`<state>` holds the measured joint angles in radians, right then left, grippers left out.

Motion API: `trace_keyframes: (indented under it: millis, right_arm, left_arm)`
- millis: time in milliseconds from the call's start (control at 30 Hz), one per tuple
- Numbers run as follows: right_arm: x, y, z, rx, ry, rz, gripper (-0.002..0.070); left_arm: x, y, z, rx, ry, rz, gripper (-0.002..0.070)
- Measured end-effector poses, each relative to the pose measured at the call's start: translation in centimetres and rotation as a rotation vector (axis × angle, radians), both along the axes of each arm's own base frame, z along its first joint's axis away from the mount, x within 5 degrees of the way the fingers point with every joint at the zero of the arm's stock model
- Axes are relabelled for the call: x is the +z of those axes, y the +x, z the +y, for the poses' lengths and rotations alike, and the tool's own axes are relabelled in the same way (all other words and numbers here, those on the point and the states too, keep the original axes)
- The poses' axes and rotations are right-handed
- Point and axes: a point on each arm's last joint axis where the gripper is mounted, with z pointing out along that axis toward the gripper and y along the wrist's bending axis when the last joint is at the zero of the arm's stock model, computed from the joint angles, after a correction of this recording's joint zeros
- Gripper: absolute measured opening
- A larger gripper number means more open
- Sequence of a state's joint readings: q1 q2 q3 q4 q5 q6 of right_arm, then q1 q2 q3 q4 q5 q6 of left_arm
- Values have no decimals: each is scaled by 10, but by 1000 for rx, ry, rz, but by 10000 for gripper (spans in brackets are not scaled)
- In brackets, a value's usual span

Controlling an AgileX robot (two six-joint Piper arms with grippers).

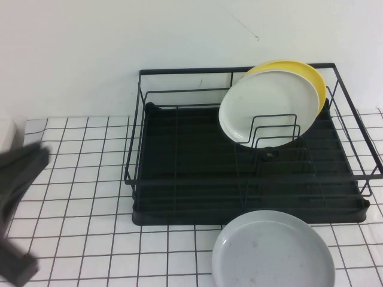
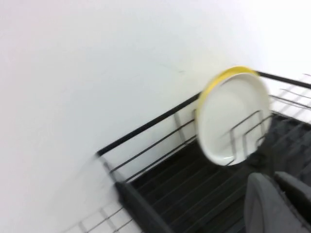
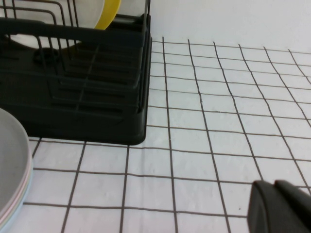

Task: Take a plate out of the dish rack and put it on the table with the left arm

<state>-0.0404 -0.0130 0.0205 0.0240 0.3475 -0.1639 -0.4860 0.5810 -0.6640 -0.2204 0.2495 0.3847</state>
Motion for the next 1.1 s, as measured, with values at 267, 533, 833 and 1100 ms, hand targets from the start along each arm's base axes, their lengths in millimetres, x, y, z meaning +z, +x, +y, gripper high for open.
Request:
trace_keyframes:
  millis: [267, 533, 833, 1100]
  right_arm:
    - [0, 0, 0, 0, 0, 0, -3]
    - [0, 0, 0, 0, 0, 0, -3]
    - [0, 0, 0, 0, 0, 0, -3]
    - [0, 0, 0, 0, 0, 0, -3]
  left_arm:
    - [-84, -38, 36, 226, -171, 29, -2]
    - [-173, -41, 45, 366, -214, 141, -2]
    - [-180, -42, 46, 371, -179, 161, -2]
    - [-184, -47, 50, 413, -179, 179, -2]
